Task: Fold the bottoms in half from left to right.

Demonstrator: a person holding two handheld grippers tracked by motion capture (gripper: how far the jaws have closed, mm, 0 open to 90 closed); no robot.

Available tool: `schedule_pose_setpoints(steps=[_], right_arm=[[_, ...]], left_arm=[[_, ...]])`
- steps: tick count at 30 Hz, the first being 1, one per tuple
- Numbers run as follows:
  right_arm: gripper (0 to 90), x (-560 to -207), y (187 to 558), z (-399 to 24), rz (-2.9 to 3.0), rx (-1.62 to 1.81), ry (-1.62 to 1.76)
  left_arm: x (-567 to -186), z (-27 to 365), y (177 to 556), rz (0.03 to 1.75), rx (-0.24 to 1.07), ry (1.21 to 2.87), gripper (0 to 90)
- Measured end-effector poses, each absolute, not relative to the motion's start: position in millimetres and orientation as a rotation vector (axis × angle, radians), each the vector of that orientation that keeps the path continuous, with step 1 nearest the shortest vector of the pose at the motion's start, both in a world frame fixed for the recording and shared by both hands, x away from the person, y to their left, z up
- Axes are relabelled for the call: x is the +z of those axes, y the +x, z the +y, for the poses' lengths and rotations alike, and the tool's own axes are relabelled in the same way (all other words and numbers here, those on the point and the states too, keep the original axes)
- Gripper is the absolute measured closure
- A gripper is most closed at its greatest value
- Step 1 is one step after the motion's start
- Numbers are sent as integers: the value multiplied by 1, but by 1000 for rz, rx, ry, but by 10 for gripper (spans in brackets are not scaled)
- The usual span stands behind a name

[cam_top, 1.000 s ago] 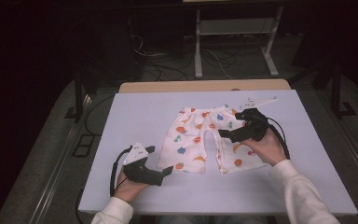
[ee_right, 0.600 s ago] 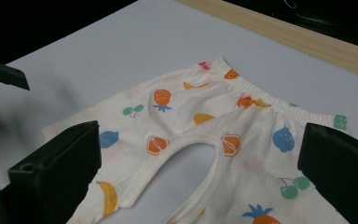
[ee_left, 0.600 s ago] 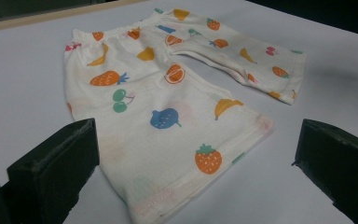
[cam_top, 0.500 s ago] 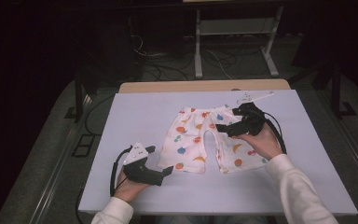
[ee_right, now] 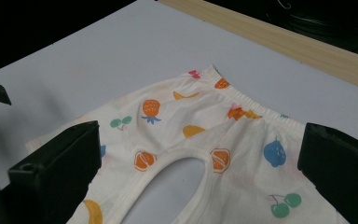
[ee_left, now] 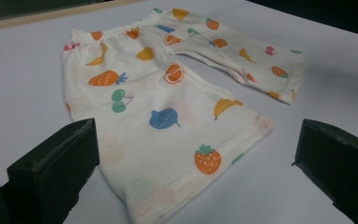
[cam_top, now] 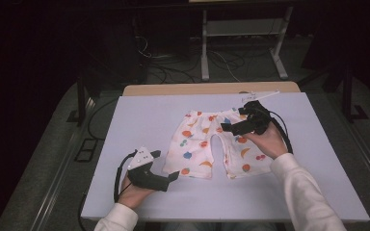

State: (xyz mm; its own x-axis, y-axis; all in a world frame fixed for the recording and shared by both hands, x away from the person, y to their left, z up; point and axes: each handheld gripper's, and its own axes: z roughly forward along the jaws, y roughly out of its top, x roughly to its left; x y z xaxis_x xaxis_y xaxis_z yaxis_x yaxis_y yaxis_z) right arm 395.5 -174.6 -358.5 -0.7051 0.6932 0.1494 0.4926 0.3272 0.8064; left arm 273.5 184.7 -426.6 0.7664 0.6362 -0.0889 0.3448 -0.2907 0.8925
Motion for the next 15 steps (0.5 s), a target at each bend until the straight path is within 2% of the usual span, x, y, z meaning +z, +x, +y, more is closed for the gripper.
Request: schedule_pose_setpoints(steps=[15], right_arm=[[0, -346, 414, -165, 2371, 1320, 1060]], left_arm=[[-427, 185, 274, 751, 344, 1901, 0]])
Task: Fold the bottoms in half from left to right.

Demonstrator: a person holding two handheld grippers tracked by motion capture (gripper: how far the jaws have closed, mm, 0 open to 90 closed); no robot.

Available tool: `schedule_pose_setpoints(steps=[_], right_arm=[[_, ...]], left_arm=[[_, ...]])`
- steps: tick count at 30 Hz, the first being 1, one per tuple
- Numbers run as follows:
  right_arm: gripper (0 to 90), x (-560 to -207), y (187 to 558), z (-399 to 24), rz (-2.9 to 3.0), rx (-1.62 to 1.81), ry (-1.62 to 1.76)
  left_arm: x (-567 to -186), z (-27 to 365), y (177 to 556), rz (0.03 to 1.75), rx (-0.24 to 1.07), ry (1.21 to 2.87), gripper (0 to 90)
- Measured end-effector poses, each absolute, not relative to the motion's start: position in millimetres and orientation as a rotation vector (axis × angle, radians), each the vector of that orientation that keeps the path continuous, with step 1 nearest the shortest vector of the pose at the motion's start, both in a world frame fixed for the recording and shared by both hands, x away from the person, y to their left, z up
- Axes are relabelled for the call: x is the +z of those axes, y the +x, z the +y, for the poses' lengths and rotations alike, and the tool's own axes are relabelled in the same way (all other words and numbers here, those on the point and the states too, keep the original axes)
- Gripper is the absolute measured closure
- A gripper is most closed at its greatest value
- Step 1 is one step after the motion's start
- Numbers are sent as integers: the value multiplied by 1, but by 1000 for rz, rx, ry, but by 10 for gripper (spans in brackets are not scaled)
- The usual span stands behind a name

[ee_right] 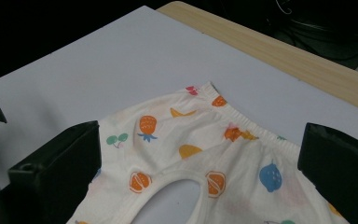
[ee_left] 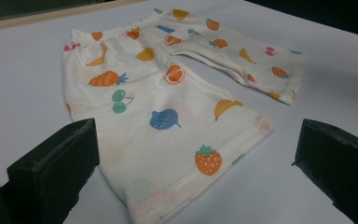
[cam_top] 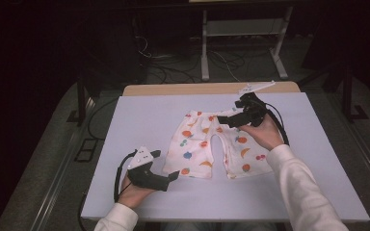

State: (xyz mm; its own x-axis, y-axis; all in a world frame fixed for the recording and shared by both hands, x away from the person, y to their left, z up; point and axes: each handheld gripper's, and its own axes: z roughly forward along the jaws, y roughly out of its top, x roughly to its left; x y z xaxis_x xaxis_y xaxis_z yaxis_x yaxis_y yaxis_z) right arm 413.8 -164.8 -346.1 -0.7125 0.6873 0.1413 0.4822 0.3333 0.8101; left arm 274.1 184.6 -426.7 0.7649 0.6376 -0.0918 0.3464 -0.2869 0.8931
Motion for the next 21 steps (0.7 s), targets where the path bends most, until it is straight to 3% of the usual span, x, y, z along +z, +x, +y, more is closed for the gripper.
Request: schedule_pose_setpoints(steps=[21], right_arm=[[0, -334, 434, -127, 2418, 1306, 993]], left_arm=[[-427, 185, 274, 747, 335, 1894, 0]])
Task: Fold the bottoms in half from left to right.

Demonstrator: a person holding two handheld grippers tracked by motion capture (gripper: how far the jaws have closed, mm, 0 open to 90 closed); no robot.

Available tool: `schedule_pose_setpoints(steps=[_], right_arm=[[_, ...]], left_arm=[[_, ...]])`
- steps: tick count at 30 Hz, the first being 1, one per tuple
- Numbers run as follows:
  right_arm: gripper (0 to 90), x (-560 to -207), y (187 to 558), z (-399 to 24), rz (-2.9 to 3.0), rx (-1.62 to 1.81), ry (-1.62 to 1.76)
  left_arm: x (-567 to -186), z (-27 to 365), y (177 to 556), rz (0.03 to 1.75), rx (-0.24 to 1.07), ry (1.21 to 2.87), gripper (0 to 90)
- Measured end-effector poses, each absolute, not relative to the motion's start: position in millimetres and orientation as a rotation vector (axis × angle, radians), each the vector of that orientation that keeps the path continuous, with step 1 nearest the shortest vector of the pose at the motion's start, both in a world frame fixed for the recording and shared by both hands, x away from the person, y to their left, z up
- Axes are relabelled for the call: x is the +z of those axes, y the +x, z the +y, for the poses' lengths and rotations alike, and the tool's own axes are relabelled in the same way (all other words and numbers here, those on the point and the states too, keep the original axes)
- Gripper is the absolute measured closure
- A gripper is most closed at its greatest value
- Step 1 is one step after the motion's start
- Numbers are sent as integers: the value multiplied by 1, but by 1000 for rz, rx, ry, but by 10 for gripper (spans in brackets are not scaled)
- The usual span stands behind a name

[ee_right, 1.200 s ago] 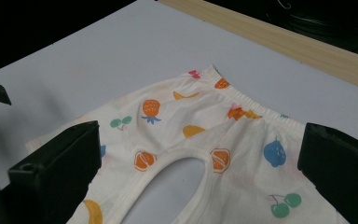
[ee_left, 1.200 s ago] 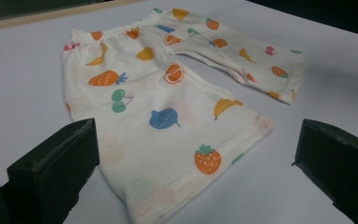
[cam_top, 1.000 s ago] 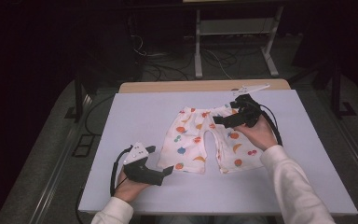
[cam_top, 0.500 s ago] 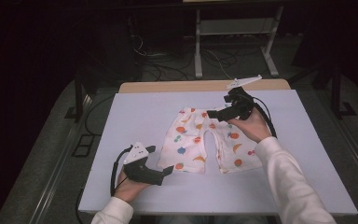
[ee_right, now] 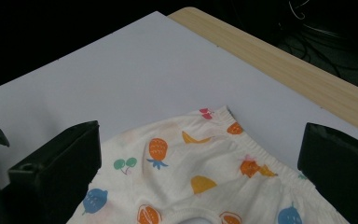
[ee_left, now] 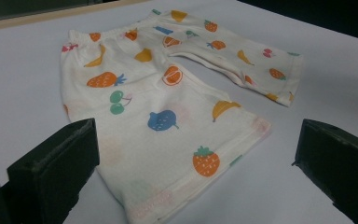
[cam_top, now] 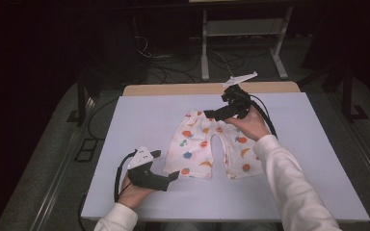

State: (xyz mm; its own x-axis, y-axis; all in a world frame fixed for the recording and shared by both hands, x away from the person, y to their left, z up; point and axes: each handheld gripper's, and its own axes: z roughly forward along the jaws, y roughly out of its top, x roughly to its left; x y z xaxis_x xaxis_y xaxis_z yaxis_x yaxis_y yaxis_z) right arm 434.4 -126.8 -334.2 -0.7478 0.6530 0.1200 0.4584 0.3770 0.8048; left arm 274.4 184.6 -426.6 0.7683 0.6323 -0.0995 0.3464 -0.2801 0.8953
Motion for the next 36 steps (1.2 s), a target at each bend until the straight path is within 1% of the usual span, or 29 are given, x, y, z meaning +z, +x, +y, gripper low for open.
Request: schedule_pose_setpoints(steps=[12, 24, 36], right_arm=[[0, -336, 446, -105, 2434, 1306, 976], [0, -348, 466, -81, 2457, 1272, 983], [0, -355, 483, -70, 2457, 1266, 1002]], left_arm=[[-426, 185, 274, 746, 332, 1890, 0], [-426, 185, 274, 750, 331, 1885, 0], [-426, 185, 273, 757, 331, 1875, 0]])
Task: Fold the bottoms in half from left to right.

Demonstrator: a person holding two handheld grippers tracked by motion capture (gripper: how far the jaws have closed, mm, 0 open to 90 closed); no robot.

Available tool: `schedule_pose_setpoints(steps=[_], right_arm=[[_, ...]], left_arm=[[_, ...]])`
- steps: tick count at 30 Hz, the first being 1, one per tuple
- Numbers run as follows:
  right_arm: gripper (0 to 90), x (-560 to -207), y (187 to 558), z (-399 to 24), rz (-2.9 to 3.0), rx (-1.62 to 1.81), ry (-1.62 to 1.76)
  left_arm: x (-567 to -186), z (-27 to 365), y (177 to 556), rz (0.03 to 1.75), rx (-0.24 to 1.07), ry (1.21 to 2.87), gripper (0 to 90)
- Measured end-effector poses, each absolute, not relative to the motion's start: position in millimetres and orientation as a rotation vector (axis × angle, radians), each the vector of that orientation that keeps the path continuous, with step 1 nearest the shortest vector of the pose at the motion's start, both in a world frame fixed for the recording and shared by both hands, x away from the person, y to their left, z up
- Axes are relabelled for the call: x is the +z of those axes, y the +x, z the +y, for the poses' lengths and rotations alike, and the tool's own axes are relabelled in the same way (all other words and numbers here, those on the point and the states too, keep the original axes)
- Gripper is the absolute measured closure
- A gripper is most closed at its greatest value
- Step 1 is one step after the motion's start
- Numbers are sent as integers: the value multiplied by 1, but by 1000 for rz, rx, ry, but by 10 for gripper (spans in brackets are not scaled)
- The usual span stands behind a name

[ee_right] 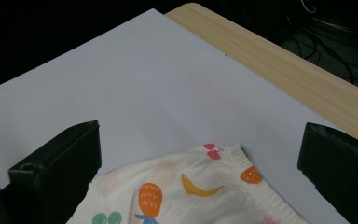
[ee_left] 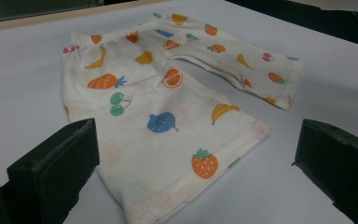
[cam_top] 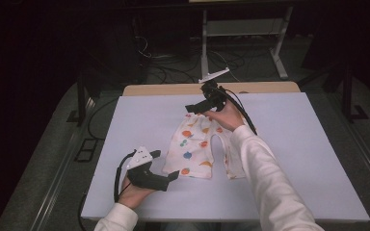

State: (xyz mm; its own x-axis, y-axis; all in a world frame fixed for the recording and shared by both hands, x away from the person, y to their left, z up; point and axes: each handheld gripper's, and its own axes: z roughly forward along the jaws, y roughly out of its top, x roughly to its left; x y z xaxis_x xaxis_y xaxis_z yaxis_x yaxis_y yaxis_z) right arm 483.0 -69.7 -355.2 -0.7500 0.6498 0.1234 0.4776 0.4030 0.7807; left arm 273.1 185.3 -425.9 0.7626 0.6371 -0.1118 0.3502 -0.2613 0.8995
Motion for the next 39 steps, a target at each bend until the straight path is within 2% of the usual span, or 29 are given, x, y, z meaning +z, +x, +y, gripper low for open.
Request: schedule_pose_setpoints(steps=[23, 35, 39], right_arm=[[0, -403, 518, -40, 2503, 1208, 1048], [160, -420, 529, -44, 2562, 1179, 1109], [263, -424, 532, -44, 2576, 1159, 1121]], left_arm=[[-426, 184, 276, 743, 323, 1883, 0], [-427, 182, 279, 736, 322, 1894, 0], [-428, 181, 279, 728, 322, 1901, 0]])
